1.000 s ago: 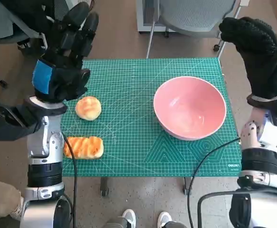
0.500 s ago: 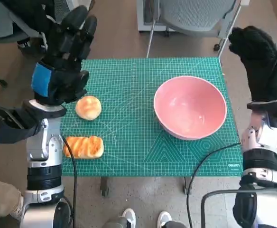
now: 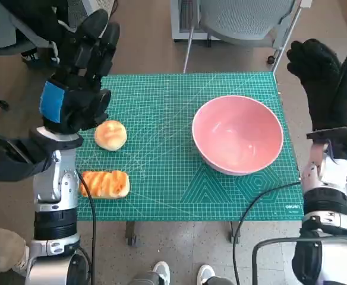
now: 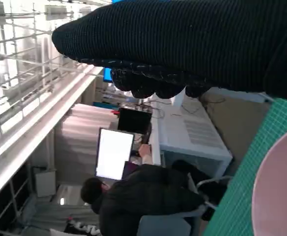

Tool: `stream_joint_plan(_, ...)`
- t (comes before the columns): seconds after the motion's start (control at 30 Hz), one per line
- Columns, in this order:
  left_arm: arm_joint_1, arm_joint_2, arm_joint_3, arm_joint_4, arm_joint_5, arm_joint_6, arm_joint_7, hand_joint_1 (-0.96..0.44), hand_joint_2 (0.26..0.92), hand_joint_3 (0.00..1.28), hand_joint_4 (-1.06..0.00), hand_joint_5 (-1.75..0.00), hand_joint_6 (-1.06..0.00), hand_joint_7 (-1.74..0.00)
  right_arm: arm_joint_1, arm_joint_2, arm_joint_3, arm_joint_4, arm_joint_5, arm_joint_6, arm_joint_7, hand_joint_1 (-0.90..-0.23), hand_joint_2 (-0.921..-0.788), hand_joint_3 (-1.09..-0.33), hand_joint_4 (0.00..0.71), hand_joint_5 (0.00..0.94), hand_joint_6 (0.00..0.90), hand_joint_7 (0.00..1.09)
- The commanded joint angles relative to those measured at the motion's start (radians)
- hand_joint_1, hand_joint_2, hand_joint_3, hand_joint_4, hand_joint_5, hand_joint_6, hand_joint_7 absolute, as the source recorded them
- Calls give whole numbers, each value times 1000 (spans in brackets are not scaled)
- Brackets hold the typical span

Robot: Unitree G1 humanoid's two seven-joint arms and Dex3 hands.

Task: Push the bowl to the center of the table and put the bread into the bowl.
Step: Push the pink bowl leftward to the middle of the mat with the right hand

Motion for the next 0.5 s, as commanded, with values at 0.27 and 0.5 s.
stream_joint_plan(0.27, 18, 7, 2, -14, 6, -8, 2, -653, 921, 518, -28, 0, 1, -366, 33, -1, 2, 41, -35, 51, -34, -636, -921, -858, 246, 1, 301, 17)
stream_joint_plan(0.5, 24, 6, -2, -36, 7, 1, 9, -642, 921, 545, -20, 0, 1, -341, 39, -1, -5, 47, -41, 72, -36, -649, -921, -852, 244, 0, 305, 19)
